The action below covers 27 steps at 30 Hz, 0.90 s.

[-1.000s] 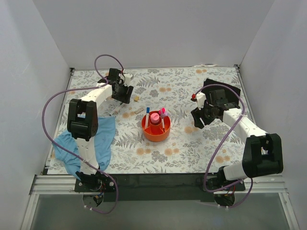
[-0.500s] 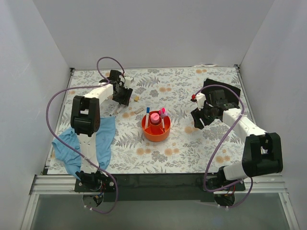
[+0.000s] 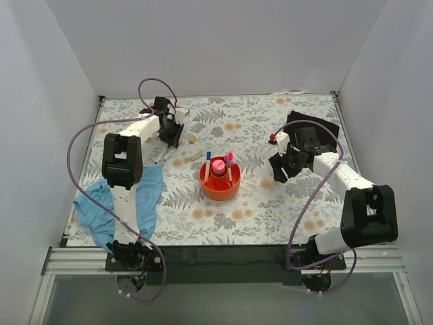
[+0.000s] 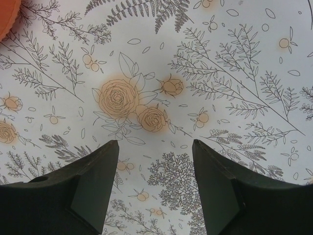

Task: Sort the stationery into containers
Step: Pick up the pen from the center of the board.

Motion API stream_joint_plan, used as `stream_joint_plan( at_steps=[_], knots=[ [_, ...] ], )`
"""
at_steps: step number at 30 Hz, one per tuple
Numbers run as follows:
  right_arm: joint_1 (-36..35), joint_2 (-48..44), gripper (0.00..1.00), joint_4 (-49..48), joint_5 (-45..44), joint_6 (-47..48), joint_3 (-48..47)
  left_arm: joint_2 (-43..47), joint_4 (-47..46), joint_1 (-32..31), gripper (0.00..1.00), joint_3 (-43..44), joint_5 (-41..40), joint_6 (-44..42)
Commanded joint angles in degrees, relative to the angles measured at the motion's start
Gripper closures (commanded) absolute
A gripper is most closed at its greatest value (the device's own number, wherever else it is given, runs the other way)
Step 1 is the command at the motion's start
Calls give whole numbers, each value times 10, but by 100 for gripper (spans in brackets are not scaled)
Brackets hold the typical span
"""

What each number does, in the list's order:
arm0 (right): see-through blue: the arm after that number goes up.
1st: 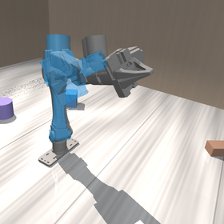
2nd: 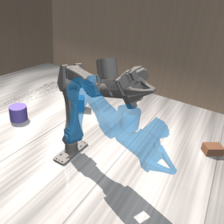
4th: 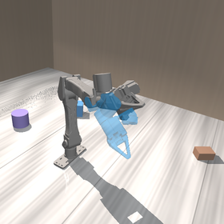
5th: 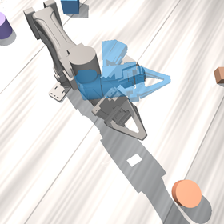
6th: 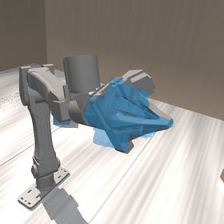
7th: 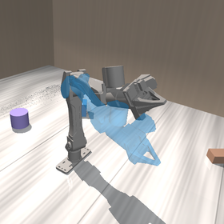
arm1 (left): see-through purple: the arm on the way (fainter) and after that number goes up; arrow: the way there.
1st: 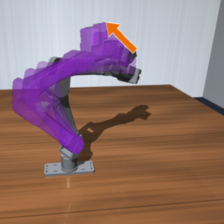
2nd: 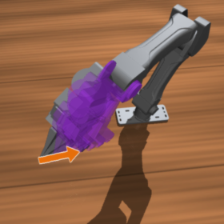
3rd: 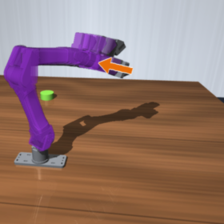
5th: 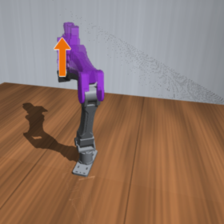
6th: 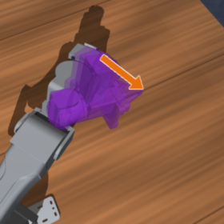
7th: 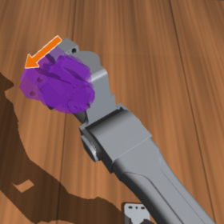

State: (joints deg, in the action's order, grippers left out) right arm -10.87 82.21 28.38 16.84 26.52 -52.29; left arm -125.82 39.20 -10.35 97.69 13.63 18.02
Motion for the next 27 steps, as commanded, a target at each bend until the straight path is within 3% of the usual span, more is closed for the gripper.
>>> stream_joint_plan(
  at_steps=[1, 6, 8, 14, 18, 22, 27],
  knots=[
    [3, 5, 30, -12, 7, -2, -22, -6, 99, -1, 98, -5, 40, -19],
    [3, 8, 30, -10, 4, -2, -35, 48, 95, 2, 100, -4, 83, 21],
    [3, 8, 30, -9, 0, -2, -40, 115, 65, 2, 100, -16, 96, 66],
    [3, -5, 31, -10, 0, -2, -37, 347, -174, -32, 100, -144, 81, 185],
    [3, -21, 31, -9, -9, -2, -25, 461, -355, -88, 100, -318, 45, 229],
    [3, -46, 30, -3, -15, -1, -8, 537, -509, -155, 100, -447, 19, 299],
    [3, -83, 31, 4, -22, -3, 17, 552, -646, -172, 100, -526, -37, 354]
  ],
)
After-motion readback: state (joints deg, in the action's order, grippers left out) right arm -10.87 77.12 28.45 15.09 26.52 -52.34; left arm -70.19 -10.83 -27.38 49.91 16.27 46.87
